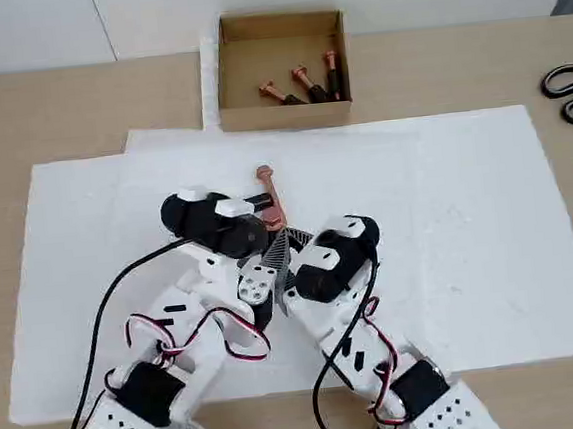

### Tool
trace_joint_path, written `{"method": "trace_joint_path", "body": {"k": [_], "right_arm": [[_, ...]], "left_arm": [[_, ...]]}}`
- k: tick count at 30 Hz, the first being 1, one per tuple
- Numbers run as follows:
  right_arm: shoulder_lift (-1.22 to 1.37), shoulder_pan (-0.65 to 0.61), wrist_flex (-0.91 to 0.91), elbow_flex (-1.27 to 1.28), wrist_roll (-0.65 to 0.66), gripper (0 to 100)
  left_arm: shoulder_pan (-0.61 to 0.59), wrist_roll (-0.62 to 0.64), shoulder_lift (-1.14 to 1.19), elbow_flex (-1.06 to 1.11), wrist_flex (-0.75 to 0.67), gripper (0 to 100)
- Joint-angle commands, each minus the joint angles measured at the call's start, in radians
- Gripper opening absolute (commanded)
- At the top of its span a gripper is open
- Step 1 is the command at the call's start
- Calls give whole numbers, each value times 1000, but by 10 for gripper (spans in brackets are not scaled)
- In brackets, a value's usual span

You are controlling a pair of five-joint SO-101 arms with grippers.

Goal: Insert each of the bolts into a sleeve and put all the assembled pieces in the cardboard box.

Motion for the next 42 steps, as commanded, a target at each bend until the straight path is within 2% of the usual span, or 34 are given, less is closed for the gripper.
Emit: {"method": "trace_joint_path", "body": {"k": [1, 3, 7, 9, 18, 21, 26, 32, 36, 42], "right_arm": [[-19, 7, 1, -11, -8, 4], [-19, 7, 2, -11, -8, 4], [-19, 7, 2, -11, -8, 4], [-19, 7, 2, -11, -8, 4], [-19, 7, 1, -2, -8, 4], [-19, 7, -1, 12, -8, 4], [-19, 13, 2, 12, -6, 4], [-18, 59, 5, 11, -6, 4], [-18, 64, 88, -6, -6, 4], [7, 67, 194, -74, -6, 4]], "left_arm": [[-29, 0, -5, -79, 66, 9], [-31, 0, -5, -105, 97, 30], [-31, 5, -5, -111, 121, 152], [-31, 5, -5, -111, 121, 181], [-34, 0, -6, -117, 121, 181], [-68, 3, -6, -134, 123, 181], [-106, 5, -2, -262, 232, 181], [-245, 0, 3, -360, 338, 181], [-345, 0, 3, -367, 348, 181], [-388, -54, 28, -377, 379, 184]]}}
